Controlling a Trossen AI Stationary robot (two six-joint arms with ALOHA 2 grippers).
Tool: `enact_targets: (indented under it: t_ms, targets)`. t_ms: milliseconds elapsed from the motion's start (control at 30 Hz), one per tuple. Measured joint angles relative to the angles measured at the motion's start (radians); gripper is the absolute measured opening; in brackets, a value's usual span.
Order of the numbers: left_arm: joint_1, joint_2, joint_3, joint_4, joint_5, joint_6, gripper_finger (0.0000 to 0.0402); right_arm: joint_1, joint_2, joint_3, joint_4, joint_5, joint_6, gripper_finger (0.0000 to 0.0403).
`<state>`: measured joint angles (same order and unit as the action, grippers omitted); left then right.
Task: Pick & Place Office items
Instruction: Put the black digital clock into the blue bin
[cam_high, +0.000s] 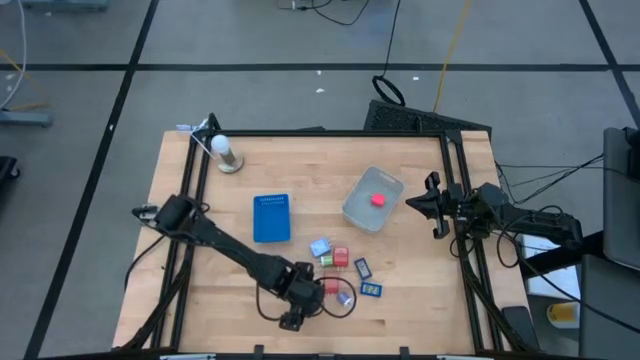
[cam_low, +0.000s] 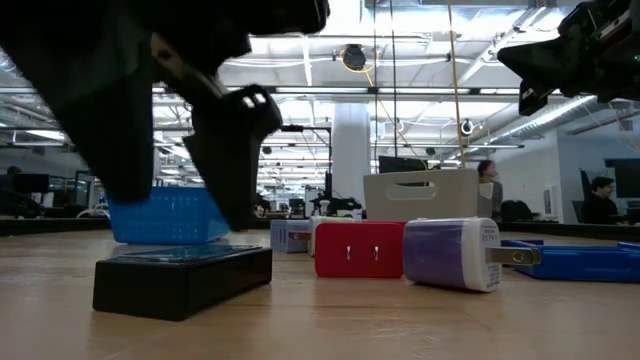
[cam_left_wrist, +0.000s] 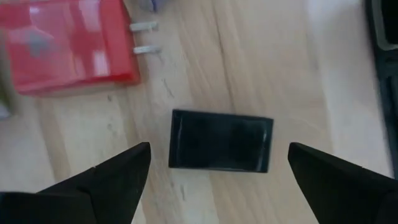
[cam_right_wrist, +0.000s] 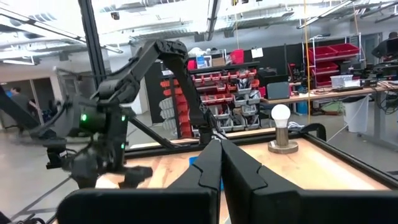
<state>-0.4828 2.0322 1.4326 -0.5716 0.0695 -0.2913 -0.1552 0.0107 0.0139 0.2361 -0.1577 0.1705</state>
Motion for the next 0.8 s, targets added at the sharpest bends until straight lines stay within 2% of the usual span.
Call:
enact_targets:
  t_ms: [467, 600, 767, 800]
  targets:
    - [-0.023, 0.056, 0.000, 0.058, -0.096, 0.089, 0.0378, 0.000, 0.000, 0.000, -0.001, 0.000, 0.003, 0.0000]
    - [-0.014, 0.057, 0.000, 0.057, -0.074, 0.099, 0.0352, 0.000, 0.000, 0.000, -0.001, 0.003, -0.004, 0.0000]
    - [-0.004, 0.056, 0.000, 0.059, -0.031, 0.103, 0.0286, 0.000, 0.000, 0.000, -0.001, 0.003, -0.006, 0.0000]
    - [-0.004, 0.056, 0.000, 0.060, -0.027, 0.106, 0.0283, 0.000, 0.000, 0.000, -0.001, 0.003, -0.006, 0.0000]
